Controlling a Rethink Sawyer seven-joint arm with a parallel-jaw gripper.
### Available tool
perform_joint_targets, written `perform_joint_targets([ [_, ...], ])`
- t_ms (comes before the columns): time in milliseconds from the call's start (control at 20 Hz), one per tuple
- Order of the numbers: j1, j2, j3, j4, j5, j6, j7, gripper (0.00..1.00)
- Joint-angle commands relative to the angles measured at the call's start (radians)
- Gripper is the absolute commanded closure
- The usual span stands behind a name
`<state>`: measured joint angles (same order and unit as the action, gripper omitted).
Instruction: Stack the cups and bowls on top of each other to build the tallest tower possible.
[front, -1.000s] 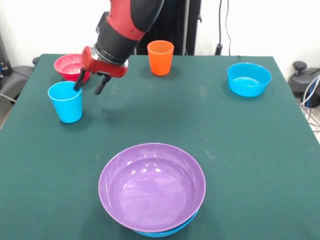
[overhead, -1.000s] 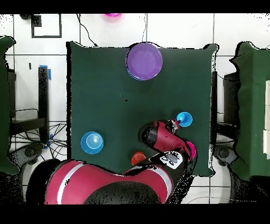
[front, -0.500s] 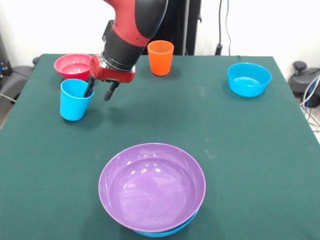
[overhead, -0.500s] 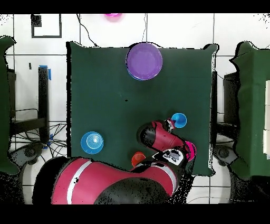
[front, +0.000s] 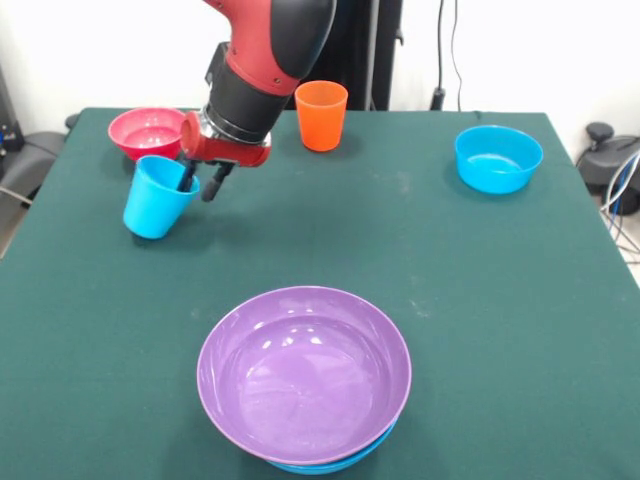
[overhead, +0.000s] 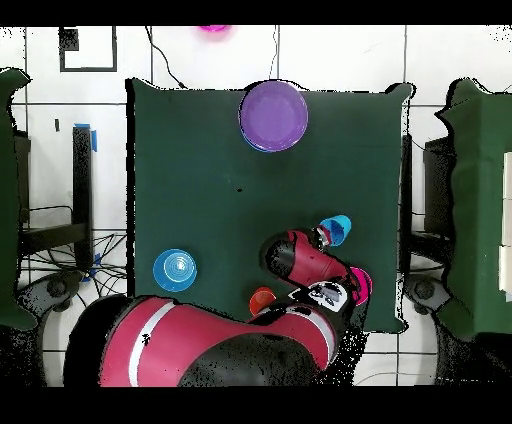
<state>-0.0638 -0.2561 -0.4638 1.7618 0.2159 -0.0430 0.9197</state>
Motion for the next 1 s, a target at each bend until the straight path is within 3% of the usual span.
perform_joint_targets([
  [50,-0.047,0.045,0.156,-0.056,-0.045,-0.061,0.221,1.00],
  [200,0.000,0.070,0.105,-0.091,-0.042,-0.020,0.187,1.00],
  [550,0.016,0.064,0.093,-0.078,-0.030,-0.023,0.204,1.00],
  [1000,0.043,-0.048,0.122,-0.140,0.023,0.214,0.194,1.00],
])
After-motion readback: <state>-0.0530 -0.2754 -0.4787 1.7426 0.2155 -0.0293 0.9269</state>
